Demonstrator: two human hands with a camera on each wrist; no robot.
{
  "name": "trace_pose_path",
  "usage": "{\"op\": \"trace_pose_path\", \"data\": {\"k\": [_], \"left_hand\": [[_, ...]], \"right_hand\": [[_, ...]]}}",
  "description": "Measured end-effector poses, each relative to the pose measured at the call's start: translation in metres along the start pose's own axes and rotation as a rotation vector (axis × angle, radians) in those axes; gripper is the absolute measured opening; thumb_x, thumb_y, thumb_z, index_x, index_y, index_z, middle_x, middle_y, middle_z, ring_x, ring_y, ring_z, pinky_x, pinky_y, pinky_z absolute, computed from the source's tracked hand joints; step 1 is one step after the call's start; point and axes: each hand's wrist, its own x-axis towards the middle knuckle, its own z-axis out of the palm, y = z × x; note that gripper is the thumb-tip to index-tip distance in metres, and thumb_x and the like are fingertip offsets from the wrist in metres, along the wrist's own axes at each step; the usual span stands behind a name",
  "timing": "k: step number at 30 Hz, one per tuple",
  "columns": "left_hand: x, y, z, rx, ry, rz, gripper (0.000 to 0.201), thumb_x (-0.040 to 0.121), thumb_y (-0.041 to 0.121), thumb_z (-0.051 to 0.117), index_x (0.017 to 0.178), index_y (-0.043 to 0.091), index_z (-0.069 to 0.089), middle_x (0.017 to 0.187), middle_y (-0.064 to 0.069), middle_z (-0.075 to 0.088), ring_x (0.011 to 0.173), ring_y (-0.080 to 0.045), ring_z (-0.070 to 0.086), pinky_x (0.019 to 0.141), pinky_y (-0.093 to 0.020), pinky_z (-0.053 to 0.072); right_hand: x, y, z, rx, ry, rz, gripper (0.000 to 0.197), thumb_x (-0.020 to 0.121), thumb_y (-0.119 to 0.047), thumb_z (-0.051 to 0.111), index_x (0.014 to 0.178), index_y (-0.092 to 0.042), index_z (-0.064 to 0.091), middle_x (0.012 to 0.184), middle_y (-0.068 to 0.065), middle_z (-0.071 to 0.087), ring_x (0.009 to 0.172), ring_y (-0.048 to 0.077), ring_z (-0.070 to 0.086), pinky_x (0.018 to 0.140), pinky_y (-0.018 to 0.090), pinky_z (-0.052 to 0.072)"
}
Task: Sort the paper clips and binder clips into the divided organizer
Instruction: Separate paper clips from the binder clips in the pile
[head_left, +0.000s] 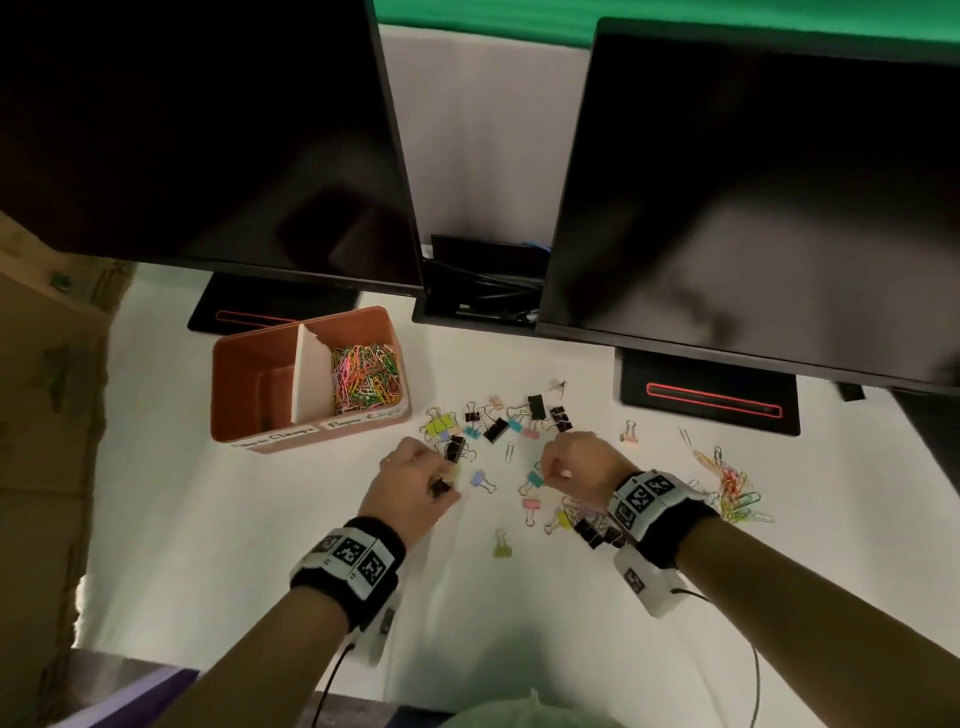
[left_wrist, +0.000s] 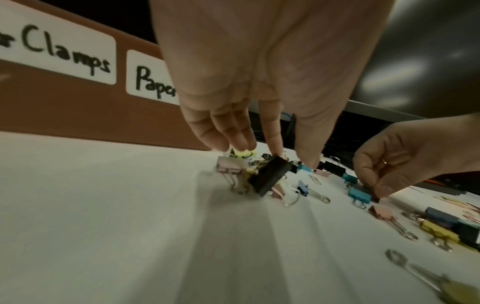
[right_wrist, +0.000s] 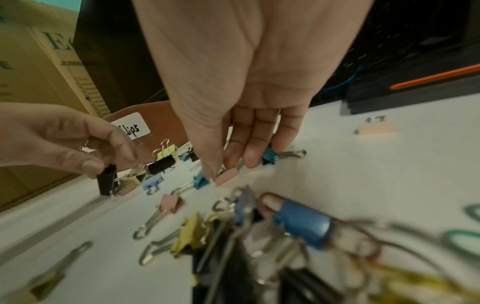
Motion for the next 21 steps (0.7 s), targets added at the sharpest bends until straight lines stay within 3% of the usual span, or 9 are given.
{"op": "trace_pose_path", "data": {"k": [5,8,11,18,21], "left_hand": [[0.008,0.028,0.007,0.144,0.082,0.161,0.027,0.082,0.043,0.056,0.1,0.025,0.063,0.105,0.004,0.06,0.097,-0.02,0.054,0.083,-0.037,0.046],[0.022,0.05,0.02,0.226,-0.008,0.101,0.032,0.087,0.039,0.052,0.114,0.024,0.057,0.115,0.004,0.057,0.108,-0.018,0.051,0.091,-0.037,0.043],[0.034,0.064,0.032,0.355,-0.038,0.014,0.037,0.089,0.04,0.05,0.119,0.019,0.053,0.118,0.001,0.057,0.108,-0.019,0.053,0.095,-0.036,0.044],[0.057,0.08,0.042,0.493,-0.041,-0.094,0.031,0.089,0.039,0.051,0.111,0.017,0.055,0.109,-0.001,0.06,0.101,-0.021,0.057,0.093,-0.041,0.046],[0.058,0.083,0.044,0.531,-0.051,-0.106,0.017,0.09,0.025,0.052,0.104,0.018,0.059,0.101,-0.001,0.06,0.093,-0.02,0.059,0.09,-0.04,0.047]], "right_hand": [[-0.014,0.018,-0.007,0.058,0.051,0.012,0.019,0.089,-0.032,0.059,0.1,-0.018,0.064,0.098,-0.003,0.06,0.088,0.012,0.054,0.083,0.026,0.048],[-0.022,0.03,-0.012,0.06,0.081,0.05,0.017,0.088,-0.03,0.059,0.102,-0.022,0.061,0.1,-0.004,0.059,0.088,0.012,0.055,0.083,0.028,0.05],[-0.033,0.045,-0.015,0.042,0.089,0.104,0.017,0.088,-0.03,0.059,0.104,-0.023,0.06,0.101,-0.005,0.058,0.09,0.013,0.055,0.082,0.028,0.05],[-0.066,0.075,-0.011,0.061,-0.02,0.161,0.023,0.086,-0.03,0.062,0.108,-0.024,0.058,0.097,-0.009,0.051,0.088,0.01,0.049,0.081,0.024,0.046],[-0.075,0.079,-0.002,0.08,-0.035,0.124,0.023,0.085,-0.031,0.063,0.107,-0.025,0.059,0.1,-0.007,0.055,0.091,0.011,0.053,0.083,0.026,0.047]]}}
